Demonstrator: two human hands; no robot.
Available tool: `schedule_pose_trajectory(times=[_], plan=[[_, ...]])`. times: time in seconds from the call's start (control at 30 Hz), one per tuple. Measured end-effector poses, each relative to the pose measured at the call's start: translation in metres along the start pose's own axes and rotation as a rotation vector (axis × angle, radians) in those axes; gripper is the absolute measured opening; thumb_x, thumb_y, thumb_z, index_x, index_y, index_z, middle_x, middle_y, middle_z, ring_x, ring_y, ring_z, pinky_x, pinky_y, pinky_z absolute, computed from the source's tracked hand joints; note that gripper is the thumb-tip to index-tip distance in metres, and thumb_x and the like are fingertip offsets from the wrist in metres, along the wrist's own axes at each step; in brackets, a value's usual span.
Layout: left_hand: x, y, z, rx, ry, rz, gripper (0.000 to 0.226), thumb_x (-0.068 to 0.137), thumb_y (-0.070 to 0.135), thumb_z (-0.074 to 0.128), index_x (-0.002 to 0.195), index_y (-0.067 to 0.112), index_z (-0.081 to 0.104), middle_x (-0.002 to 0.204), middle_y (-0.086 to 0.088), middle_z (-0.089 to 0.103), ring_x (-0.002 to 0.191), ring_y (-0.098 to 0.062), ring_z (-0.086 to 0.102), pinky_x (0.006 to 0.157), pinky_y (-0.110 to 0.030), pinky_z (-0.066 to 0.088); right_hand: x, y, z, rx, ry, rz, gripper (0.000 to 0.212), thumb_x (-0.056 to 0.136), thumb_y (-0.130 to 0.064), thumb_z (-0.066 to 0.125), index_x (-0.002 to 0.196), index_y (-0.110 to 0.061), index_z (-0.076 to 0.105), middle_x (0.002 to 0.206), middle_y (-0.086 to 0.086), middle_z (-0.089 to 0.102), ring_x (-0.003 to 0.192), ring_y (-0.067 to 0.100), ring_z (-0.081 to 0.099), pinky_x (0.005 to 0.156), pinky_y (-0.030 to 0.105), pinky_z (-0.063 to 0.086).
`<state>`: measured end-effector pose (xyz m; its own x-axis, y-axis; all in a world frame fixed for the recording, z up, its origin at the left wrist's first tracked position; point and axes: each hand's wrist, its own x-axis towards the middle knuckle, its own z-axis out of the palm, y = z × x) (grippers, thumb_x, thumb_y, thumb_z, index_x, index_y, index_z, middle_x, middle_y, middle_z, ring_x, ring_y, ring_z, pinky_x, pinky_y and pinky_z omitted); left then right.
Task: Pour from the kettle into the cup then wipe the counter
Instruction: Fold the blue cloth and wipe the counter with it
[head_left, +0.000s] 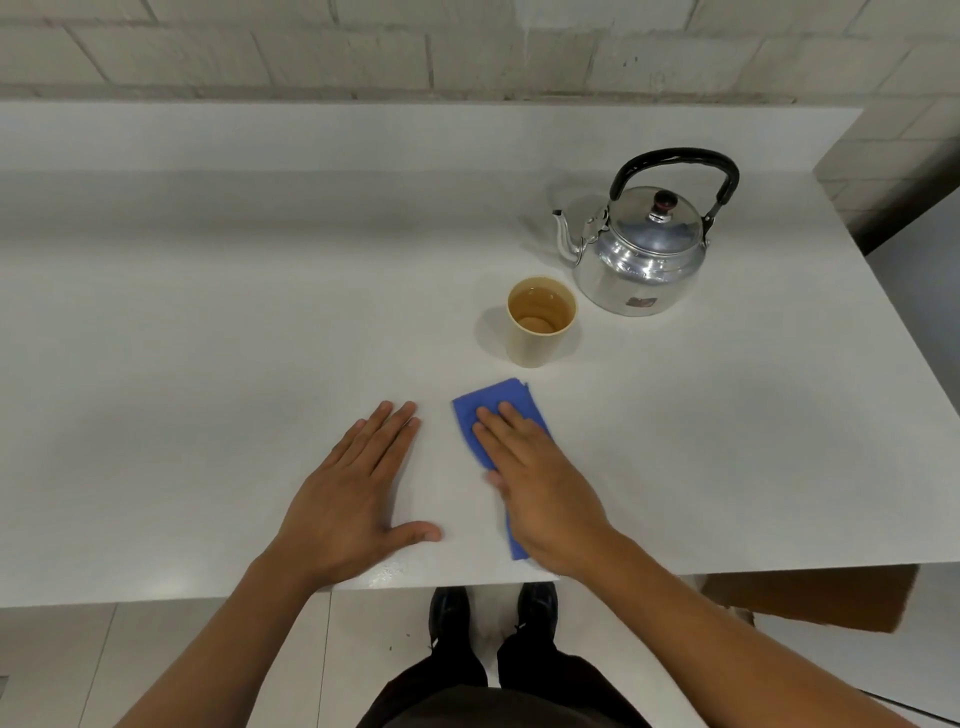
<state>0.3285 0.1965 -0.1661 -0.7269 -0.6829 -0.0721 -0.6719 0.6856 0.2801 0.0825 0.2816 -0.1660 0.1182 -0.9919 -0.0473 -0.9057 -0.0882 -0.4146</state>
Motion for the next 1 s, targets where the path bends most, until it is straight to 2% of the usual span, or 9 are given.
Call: schedule_pose_trajectory(times=[0.07, 0.17, 0.3, 0.43, 0.53, 0.6, 0.7, 0.83, 1.0], plan=[[0.000, 0.000, 0.001, -0.005, -0.005, -0.002, 0.117, 0.084, 0.091, 0.044, 0.167, 0.017, 0.009, 0.177, 0.005, 0.002, 0.163, -0.014, -0.001, 0.130, -0.034, 0.004, 0.000, -0.015, 0.008, 0.008, -0.029, -0.077, 0.057, 0.108, -0.021, 0.039, 0.160, -0.017, 0.017, 0.168, -0.006, 0.008, 0.154, 0.013, -0.006, 0.123, 0.028, -0.005], [0.001, -0.001, 0.003, -0.005, -0.012, 0.003, 0.116, 0.085, 0.091, 0.043, 0.167, 0.017, 0.009, 0.177, 0.004, 0.002, 0.163, -0.014, -0.001, 0.130, -0.033, 0.002, -0.018, -0.018, 0.010, 0.066, -0.082, -0.189, 0.065, 0.102, -0.010, 0.050, 0.159, -0.018, 0.020, 0.167, -0.008, 0.009, 0.154, 0.009, -0.007, 0.124, 0.028, -0.004], [0.000, -0.002, 0.003, -0.002, -0.004, 0.004, 0.116, 0.084, 0.091, 0.043, 0.168, 0.018, 0.008, 0.177, 0.005, 0.001, 0.163, -0.014, -0.001, 0.129, -0.033, 0.002, -0.055, 0.011, -0.003, 0.112, -0.141, -0.278, 0.070, 0.094, -0.001, 0.057, 0.157, -0.018, 0.031, 0.166, -0.007, 0.023, 0.155, 0.010, 0.005, 0.125, 0.030, 0.008], [-0.001, -0.001, 0.001, 0.008, 0.007, 0.003, 0.115, 0.085, 0.091, 0.042, 0.168, 0.018, 0.009, 0.177, 0.006, 0.000, 0.163, -0.014, -0.001, 0.129, -0.036, 0.006, -0.081, 0.068, -0.037, 0.110, -0.037, -0.107, 0.071, 0.086, 0.012, 0.062, 0.150, -0.014, 0.045, 0.161, -0.003, 0.035, 0.152, 0.015, 0.023, 0.123, 0.030, 0.016], [-0.001, 0.000, 0.001, 0.013, -0.001, 0.004, 0.115, 0.085, 0.091, 0.040, 0.167, 0.017, 0.009, 0.177, 0.006, 0.000, 0.163, -0.014, -0.003, 0.129, -0.039, 0.009, -0.082, 0.112, -0.061, 0.100, 0.092, 0.120, 0.052, 0.101, -0.002, 0.049, 0.150, -0.015, 0.039, 0.159, 0.000, 0.036, 0.151, 0.022, 0.029, 0.123, 0.024, 0.013], [-0.001, 0.000, 0.000, 0.013, -0.003, 0.002, 0.115, 0.085, 0.092, 0.040, 0.167, 0.017, 0.009, 0.177, 0.006, -0.001, 0.163, -0.014, -0.003, 0.129, -0.039, 0.009, -0.071, 0.125, -0.069, 0.123, 0.159, 0.266, 0.048, 0.103, -0.014, 0.044, 0.151, -0.015, 0.038, 0.160, -0.001, 0.035, 0.151, 0.020, 0.026, 0.121, 0.017, 0.009], [-0.001, 0.001, -0.001, 0.018, -0.005, 0.002, 0.115, 0.085, 0.091, 0.040, 0.167, 0.017, 0.009, 0.177, 0.006, 0.000, 0.162, -0.014, -0.003, 0.129, -0.038, 0.007, -0.043, 0.115, -0.064, 0.157, 0.197, 0.366, 0.048, 0.105, -0.011, 0.045, 0.152, -0.009, 0.037, 0.162, 0.002, 0.031, 0.152, 0.016, 0.018, 0.122, 0.019, 0.006], [0.000, 0.002, -0.001, 0.023, -0.012, 0.001, 0.115, 0.086, 0.091, 0.041, 0.167, 0.017, 0.010, 0.177, 0.006, 0.001, 0.163, -0.015, -0.002, 0.129, -0.037, 0.007, -0.025, 0.068, -0.044, 0.097, 0.176, 0.254, 0.049, 0.104, -0.007, 0.047, 0.152, -0.004, 0.037, 0.162, 0.006, 0.029, 0.153, 0.023, 0.018, 0.125, 0.036, 0.011], [0.000, 0.001, 0.000, 0.013, -0.026, -0.013, 0.116, 0.085, 0.091, 0.042, 0.168, 0.018, 0.008, 0.177, 0.006, 0.000, 0.163, -0.014, -0.001, 0.129, -0.036, 0.005, -0.042, 0.034, -0.019, 0.052, -0.028, 0.051, 0.056, 0.107, -0.018, 0.038, 0.158, -0.019, 0.016, 0.164, -0.013, 0.003, 0.154, 0.009, -0.002, 0.122, 0.021, -0.005]])
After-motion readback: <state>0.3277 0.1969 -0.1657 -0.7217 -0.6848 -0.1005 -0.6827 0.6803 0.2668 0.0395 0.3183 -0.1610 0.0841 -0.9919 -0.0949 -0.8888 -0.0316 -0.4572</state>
